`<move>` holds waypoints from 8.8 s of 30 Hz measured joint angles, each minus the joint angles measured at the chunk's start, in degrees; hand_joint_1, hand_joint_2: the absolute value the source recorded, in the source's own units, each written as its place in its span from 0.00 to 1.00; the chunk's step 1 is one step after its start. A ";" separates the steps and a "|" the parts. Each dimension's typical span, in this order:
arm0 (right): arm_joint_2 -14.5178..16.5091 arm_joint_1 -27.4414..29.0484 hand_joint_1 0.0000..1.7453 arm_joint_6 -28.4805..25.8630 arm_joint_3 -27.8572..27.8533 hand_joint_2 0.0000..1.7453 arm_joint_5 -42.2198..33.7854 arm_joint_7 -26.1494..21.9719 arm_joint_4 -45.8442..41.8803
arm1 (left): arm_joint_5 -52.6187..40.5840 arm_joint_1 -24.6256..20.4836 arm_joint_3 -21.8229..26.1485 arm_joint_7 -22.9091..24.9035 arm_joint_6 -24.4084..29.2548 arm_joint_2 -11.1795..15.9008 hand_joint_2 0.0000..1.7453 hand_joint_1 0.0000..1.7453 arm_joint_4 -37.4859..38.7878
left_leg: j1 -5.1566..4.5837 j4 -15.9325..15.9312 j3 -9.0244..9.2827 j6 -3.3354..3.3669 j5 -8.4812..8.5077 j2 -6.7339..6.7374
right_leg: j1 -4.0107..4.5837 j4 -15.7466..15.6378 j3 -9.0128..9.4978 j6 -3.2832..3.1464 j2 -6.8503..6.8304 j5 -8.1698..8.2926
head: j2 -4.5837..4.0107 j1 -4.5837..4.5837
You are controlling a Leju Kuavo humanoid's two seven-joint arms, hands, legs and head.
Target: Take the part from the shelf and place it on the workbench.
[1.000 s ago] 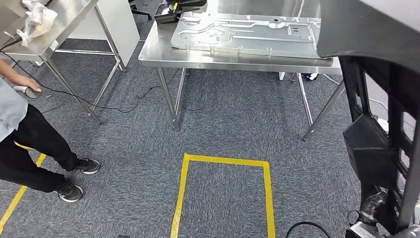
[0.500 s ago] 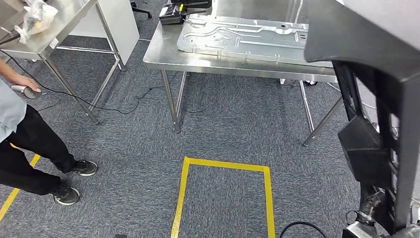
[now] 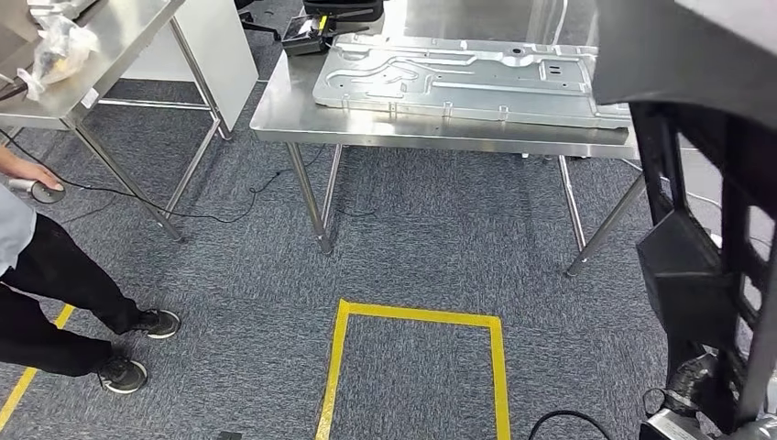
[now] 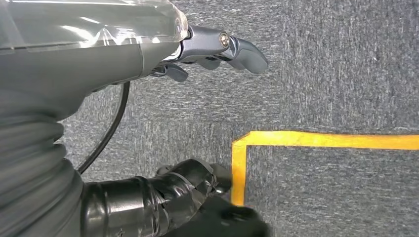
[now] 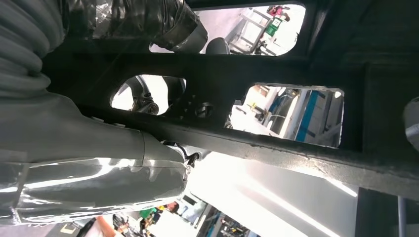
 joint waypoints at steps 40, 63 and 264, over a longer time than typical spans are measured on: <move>-0.36 -1.84 1.00 0.00 -6.96 1.00 -2.85 0.16 -0.49 | -0.99 0.17 -0.11 0.61 -0.25 0.18 1.00 0.00 0.00 | -0.87 -15.81 4.95 2.53 10.21 0.07 | 0.14 -0.91 3.22 2.01 0.25 -2.21 | -0.01 -0.05; -0.72 -1.99 1.00 0.00 -7.88 1.00 -3.04 0.54 -0.44 | -1.08 0.13 -0.11 0.61 -0.32 0.04 1.00 0.00 0.00 | -0.32 1.09 -0.37 0.12 0.00 0.08 | 0.33 -0.16 0.58 -0.33 0.01 0.26 | -0.01 0.07; -38.82 -62.14 1.00 13.79 45.88 1.00 46.55 48.44 59.34 | -8.07 -3.87 -8.74 7.81 -1.75 -0.42 0.00 0.00 0.00 | -0.28 -17.08 2.67 3.30 13.19 -0.27 | -0.10 3.18 -3.62 2.85 0.35 0.28 | -0.01 -0.02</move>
